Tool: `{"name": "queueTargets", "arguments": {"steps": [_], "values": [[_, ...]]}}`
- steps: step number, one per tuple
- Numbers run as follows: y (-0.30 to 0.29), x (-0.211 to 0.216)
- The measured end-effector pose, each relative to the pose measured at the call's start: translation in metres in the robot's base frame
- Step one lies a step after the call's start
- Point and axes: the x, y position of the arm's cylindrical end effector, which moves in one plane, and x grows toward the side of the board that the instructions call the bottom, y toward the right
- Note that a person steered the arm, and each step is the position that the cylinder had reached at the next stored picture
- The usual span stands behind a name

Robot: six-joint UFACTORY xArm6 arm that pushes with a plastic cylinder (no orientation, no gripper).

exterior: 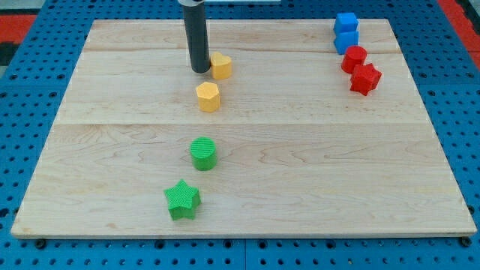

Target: Create more space between yellow blocks

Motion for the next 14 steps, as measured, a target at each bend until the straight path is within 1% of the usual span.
{"name": "queueTargets", "arguments": {"steps": [1, 3, 5, 6, 7, 8, 9, 10, 11, 12, 13, 14], "values": [[0.024, -0.002], [0.021, -0.036], [0.021, -0.037], [0.025, -0.065], [0.047, -0.081], [0.064, -0.081], [0.068, -0.074], [0.095, -0.039], [0.104, 0.004], [0.074, 0.017], [0.074, 0.012], [0.079, -0.012]]}}
